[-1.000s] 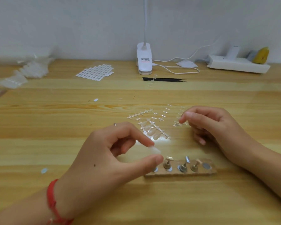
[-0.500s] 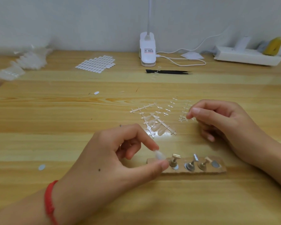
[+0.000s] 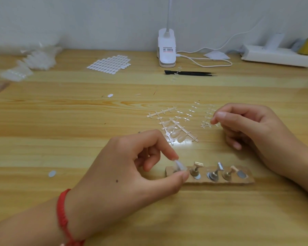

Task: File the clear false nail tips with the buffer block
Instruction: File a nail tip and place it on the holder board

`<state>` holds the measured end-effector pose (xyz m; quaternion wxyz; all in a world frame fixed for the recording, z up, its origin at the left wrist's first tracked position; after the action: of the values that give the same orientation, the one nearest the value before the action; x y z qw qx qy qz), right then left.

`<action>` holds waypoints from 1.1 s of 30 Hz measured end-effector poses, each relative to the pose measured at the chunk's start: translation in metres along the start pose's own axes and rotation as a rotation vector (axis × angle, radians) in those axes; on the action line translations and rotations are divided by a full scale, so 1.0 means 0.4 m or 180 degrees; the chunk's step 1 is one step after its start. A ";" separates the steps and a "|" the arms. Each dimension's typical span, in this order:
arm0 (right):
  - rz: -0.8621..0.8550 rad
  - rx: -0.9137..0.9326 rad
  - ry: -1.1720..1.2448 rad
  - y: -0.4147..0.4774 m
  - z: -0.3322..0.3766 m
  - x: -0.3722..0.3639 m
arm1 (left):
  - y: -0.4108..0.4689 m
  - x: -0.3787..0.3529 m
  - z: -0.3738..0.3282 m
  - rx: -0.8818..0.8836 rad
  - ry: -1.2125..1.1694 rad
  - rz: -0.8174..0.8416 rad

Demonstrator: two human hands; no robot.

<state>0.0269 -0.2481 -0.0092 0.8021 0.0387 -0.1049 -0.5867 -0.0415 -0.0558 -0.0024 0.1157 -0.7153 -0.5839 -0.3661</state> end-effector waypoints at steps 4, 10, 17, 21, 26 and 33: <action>0.0017 0.0012 -0.0051 -0.001 0.005 -0.002 | 0.002 -0.003 -0.001 0.0012 -0.0032 0.0037; -0.0043 -0.0032 -0.0106 -0.001 0.003 -0.001 | 0.001 -0.005 -0.001 0.0055 -0.0038 0.0144; -0.0048 -0.0037 -0.0084 -0.002 0.007 -0.004 | 0.000 -0.008 0.000 0.0075 0.0033 0.0190; -0.0075 -0.0047 -0.0057 -0.002 0.008 -0.005 | -0.001 -0.009 0.000 0.0066 0.0054 0.0192; -0.0076 -0.0053 -0.0048 -0.003 0.009 -0.005 | -0.001 -0.011 -0.003 0.0032 0.0098 0.0261; -0.0069 -0.0049 -0.0089 -0.002 0.005 -0.003 | 0.002 -0.013 -0.002 0.0014 -0.0061 0.0228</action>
<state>0.0254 -0.2472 -0.0076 0.7944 0.0255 -0.1111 -0.5967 -0.0413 -0.0605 -0.0052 0.1247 -0.7390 -0.5597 -0.3536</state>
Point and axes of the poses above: each hand's wrist, its own y-axis towards the middle knuckle, its own x-axis out of the back of the hand, z = x × y, the point moved 7 cm from there along y, towards the middle knuckle, and after that the axes turned 7 degrees about y, right-handed, at the moved point
